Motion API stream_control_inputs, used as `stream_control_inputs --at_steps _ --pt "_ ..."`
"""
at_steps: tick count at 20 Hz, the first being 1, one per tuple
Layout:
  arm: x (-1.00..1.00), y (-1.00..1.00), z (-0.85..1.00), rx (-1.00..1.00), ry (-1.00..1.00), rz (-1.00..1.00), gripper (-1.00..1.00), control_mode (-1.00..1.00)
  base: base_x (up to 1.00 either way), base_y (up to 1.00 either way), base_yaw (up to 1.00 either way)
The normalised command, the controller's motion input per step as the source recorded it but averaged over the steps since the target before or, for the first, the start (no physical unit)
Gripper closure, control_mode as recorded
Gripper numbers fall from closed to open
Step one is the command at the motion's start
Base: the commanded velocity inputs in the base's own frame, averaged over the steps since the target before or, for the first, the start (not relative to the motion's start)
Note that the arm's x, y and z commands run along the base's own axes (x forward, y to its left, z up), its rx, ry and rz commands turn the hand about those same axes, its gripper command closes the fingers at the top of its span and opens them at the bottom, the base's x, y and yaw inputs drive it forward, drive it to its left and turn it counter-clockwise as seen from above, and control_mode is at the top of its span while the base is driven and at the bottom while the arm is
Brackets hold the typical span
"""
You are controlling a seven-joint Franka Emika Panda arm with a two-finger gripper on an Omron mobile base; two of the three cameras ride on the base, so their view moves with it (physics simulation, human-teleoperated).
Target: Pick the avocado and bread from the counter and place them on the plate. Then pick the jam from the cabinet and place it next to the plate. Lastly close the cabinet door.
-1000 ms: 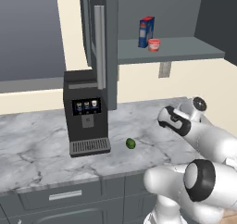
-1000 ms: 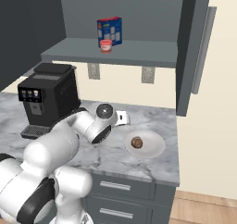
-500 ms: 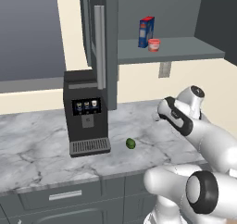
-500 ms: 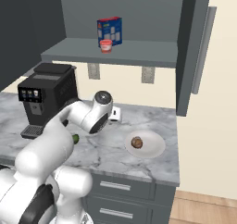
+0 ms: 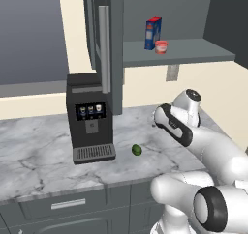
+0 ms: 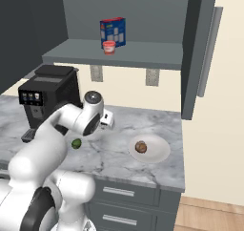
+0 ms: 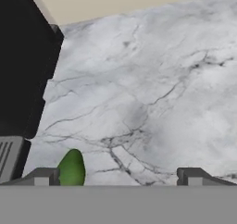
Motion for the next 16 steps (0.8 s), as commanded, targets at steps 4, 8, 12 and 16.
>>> stream_control_inputs --at_steps 4,8,12,16 --pt "-0.09 0.48 -0.19 0.00 0.12 -0.15 -1.00 -1.00 0.00 0.00 0.00" --pt "-0.26 0.31 -0.05 0.00 0.01 -0.01 -1.00 -1.00 0.00 0.00 0.00" --pt "-0.19 0.24 -0.17 0.01 0.00 0.11 -1.00 -1.00 0.00 0.00 0.00" --pt "-0.01 0.32 -0.22 0.00 0.01 0.12 -1.00 -1.00 0.00 0.00 0.00"
